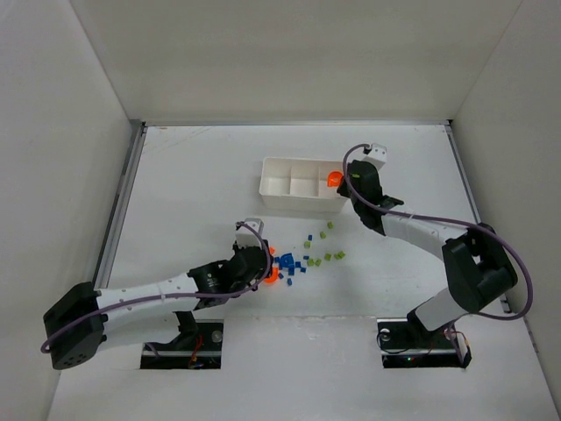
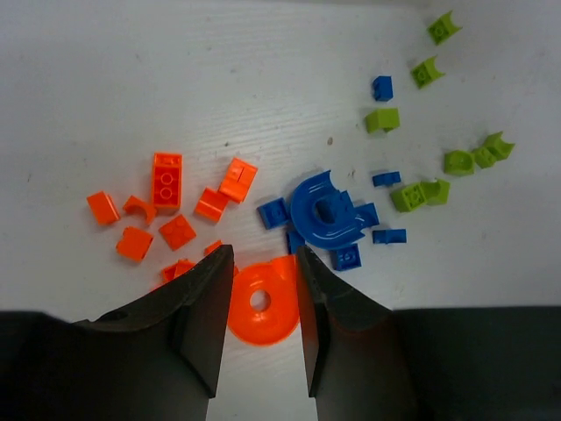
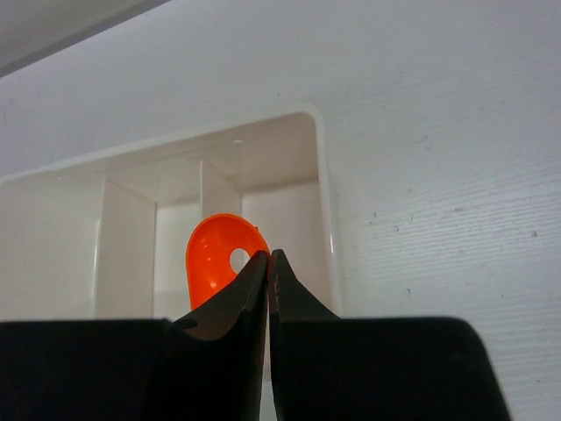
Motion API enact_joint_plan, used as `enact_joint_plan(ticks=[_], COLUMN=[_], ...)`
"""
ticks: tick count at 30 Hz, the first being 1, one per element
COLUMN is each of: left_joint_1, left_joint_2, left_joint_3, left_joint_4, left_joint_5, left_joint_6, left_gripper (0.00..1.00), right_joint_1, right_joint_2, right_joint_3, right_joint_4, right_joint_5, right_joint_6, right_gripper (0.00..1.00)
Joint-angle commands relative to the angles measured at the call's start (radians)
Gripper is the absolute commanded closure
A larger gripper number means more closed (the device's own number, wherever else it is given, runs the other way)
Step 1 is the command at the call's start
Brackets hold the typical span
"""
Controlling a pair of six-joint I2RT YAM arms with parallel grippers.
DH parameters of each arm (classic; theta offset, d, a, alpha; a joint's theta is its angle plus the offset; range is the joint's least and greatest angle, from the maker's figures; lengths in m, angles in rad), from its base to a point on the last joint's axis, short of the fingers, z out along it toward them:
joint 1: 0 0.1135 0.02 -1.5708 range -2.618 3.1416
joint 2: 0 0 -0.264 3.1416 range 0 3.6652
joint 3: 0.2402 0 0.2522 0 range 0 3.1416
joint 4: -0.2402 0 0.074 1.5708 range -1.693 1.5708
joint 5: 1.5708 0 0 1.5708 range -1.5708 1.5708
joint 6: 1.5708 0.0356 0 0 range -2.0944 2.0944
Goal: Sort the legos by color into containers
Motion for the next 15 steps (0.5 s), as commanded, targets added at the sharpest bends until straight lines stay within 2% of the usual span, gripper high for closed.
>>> enact_joint_plan(ticks=[1,3,6,15], left_joint_1=[-0.045,-0.050,-0.071,-0.115], left_joint_2=[-0.052,-0.069,-0.087,-0.067], left_joint_3=[-0.006,-0.035,-0.072,-0.125], left_joint_4=[-0.133,-0.173,-0.208,-0.190], left_joint_5=[-0.056,-0.060,-0.057,-0.086], left_joint_6=[-0.240,-0.340,-0.467,-0.656], left_gripper=[0.71,0.73,0.75,0.77], right_joint_1=[0.002,0.010,0.025,0.122], right_joint_2=[0.005,-0.016,-0.049,-0.164], right_joint_3=[0.062,0.046,0.011,-0.102], right_joint_4=[0.014,0.018,0.026,0.041], right_joint_5=[0.046,0.054,0.060,0.046], right_joint_6=[-0.032,-0.047,-0.046,-0.062], right_gripper=[0.79,0.65,0.60,0.58])
